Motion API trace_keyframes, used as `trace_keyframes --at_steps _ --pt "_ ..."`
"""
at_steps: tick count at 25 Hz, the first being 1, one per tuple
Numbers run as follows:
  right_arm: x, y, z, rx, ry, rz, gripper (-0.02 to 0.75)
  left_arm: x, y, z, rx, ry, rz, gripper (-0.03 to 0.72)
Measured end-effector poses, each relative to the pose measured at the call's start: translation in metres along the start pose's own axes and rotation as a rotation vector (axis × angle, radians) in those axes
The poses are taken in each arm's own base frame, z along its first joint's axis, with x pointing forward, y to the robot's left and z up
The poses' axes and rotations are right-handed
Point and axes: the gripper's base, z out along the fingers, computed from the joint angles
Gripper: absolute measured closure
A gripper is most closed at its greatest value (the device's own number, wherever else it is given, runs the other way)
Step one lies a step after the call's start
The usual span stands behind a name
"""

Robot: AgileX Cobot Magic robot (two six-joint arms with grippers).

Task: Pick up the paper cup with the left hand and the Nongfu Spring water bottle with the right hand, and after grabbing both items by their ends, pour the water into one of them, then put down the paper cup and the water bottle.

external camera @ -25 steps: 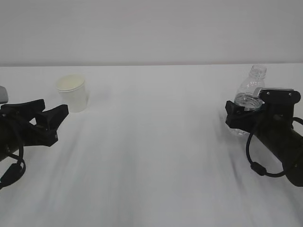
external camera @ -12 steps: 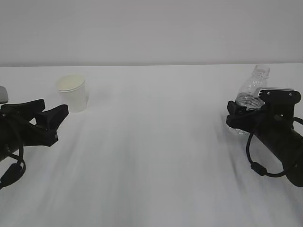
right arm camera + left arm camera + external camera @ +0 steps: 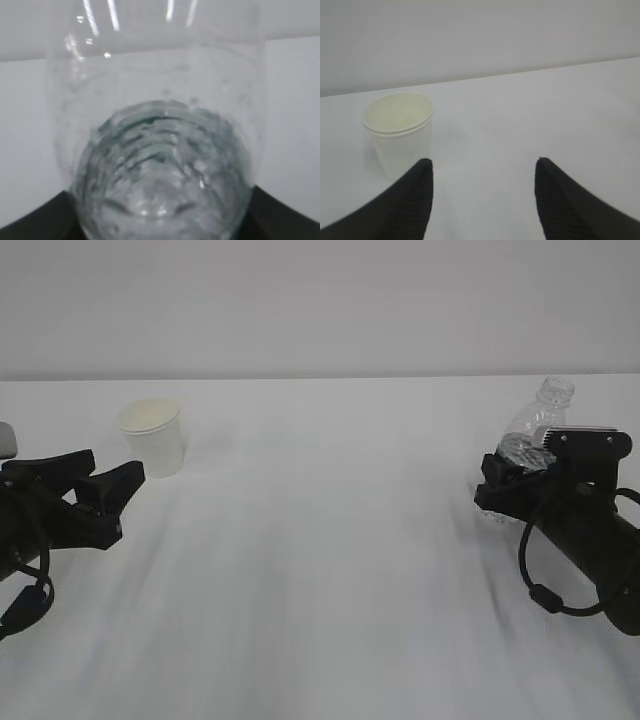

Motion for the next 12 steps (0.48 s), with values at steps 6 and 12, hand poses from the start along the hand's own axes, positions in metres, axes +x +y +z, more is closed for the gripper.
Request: trace_keyframes --at_steps 6,12 --pt "0.0 0.0005 0.0 -0.005 0.0 -0.022 0.314 0.0 0.0 0.0 0.0 0.0 0.0 0.228" --pt "0.0001 0.0017 0.0 -0.019 0.001 -0.059 0.315 0.0 -0.0002 0.0 0.002 0.0 0.001 0.228"
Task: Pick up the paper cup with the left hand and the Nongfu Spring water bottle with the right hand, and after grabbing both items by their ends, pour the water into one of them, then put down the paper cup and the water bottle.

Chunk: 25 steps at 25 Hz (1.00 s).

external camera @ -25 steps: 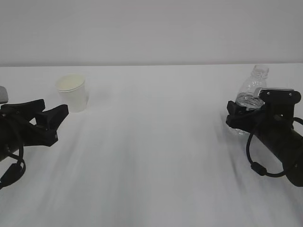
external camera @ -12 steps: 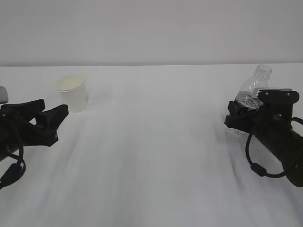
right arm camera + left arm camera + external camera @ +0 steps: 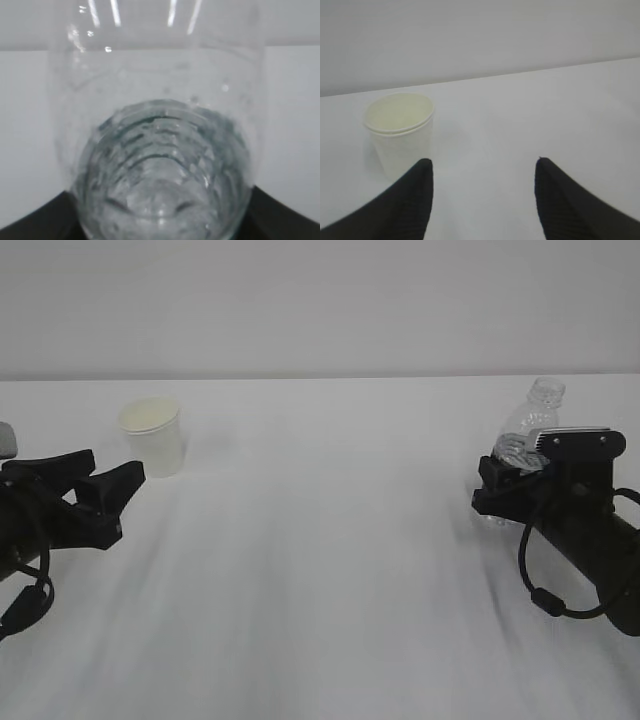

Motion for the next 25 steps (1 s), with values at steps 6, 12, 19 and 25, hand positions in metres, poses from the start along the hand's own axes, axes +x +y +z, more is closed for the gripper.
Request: trace_keyframes --at_steps 6,12,19,25 --pt "0.0 0.001 0.0 -0.01 0.0 -0.029 0.318 0.0 -0.001 0.0 0.011 0.001 0.005 0.228" --pt "-0.003 0.002 -0.007 -0.014 0.018 -0.096 0.318 0.0 -0.001 0.0 0.012 0.002 0.006 0.228" --pt "-0.004 0.002 -0.011 -0.015 0.019 -0.104 0.318 0.0 -0.003 0.0 0.029 0.004 0.014 0.26" --pt "-0.013 0.002 -0.027 -0.014 0.016 -0.105 0.318 0.0 -0.003 0.0 0.035 0.003 0.016 0.311"
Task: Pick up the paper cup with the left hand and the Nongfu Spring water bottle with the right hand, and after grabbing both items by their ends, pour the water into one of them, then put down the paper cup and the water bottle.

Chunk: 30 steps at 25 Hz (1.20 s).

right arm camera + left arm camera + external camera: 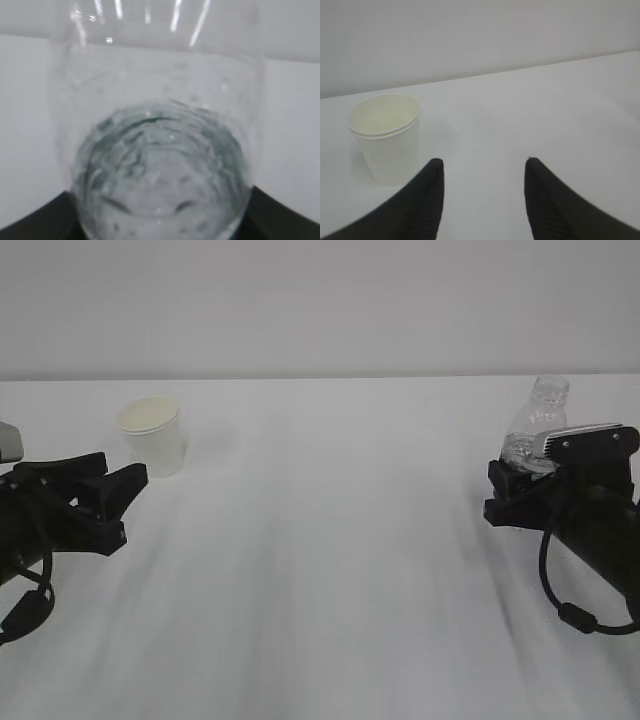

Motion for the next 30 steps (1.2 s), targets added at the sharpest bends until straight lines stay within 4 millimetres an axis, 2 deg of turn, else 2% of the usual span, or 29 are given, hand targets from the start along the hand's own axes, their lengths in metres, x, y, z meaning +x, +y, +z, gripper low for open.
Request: trace_keyframes --at_steps 6,12,30 --pt "-0.011 0.001 -0.02 -0.009 -0.016 -0.008 0.318 0.0 0.0 0.0 0.0 0.0 0.0 0.326" --pt "-0.012 0.002 -0.036 -0.018 -0.008 -0.011 0.318 0.0 0.002 0.0 -0.026 -0.003 -0.012 0.327" --pt "-0.011 0.003 -0.043 -0.021 0.003 -0.011 0.321 -0.001 0.011 -0.001 -0.121 -0.016 -0.056 0.329"
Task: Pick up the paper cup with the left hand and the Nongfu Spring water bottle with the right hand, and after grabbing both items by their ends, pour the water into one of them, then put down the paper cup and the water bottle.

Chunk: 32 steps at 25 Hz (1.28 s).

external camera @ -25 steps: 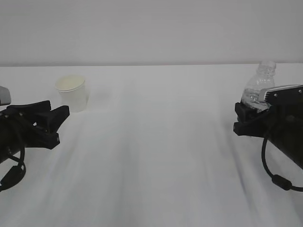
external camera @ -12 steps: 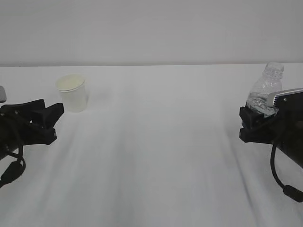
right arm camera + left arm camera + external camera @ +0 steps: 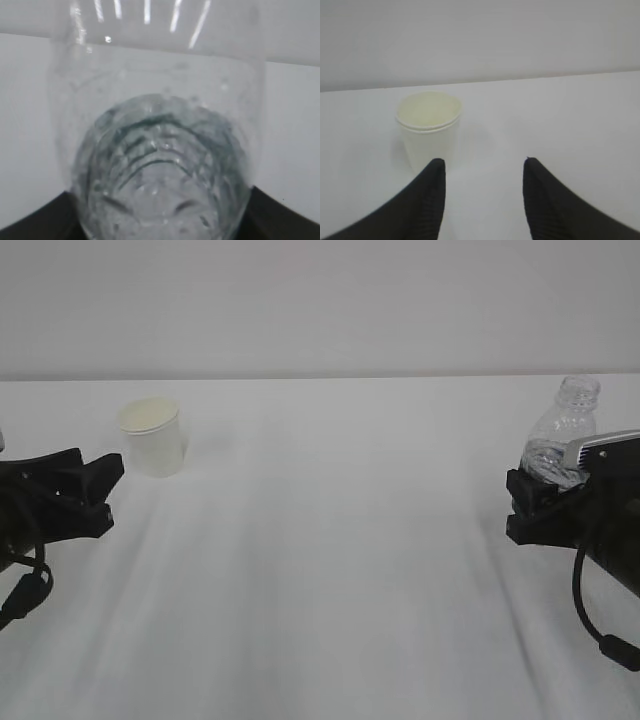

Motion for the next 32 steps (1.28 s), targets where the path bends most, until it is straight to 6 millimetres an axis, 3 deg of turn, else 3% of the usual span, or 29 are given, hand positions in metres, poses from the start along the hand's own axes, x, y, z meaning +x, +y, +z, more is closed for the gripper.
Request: trace_keyframes --at_steps 8,15,18,26,32 --pt "0.0 0.001 0.0 -0.007 0.0 -0.004 0.321 0.022 0.011 0.017 -0.096 0.063 -0.039 0.311" --pt "0.0 0.001 0.0 -0.01 -0.001 -0.006 0.321 0.045 0.01 0.049 -0.049 0.114 -0.016 0.081" --pt "0.0 0.001 0.0 -0.014 -0.001 -0.007 0.321 0.051 0.011 0.062 -0.049 0.115 -0.015 0.02" --pt "0.0 0.002 0.0 -0.018 -0.001 -0.009 0.321 0.053 0.012 0.088 -0.045 0.08 -0.014 0.001" --pt "0.0 0.002 0.0 -0.021 -0.001 -0.011 0.321 0.069 0.022 0.108 -0.062 0.088 -0.014 0.001"
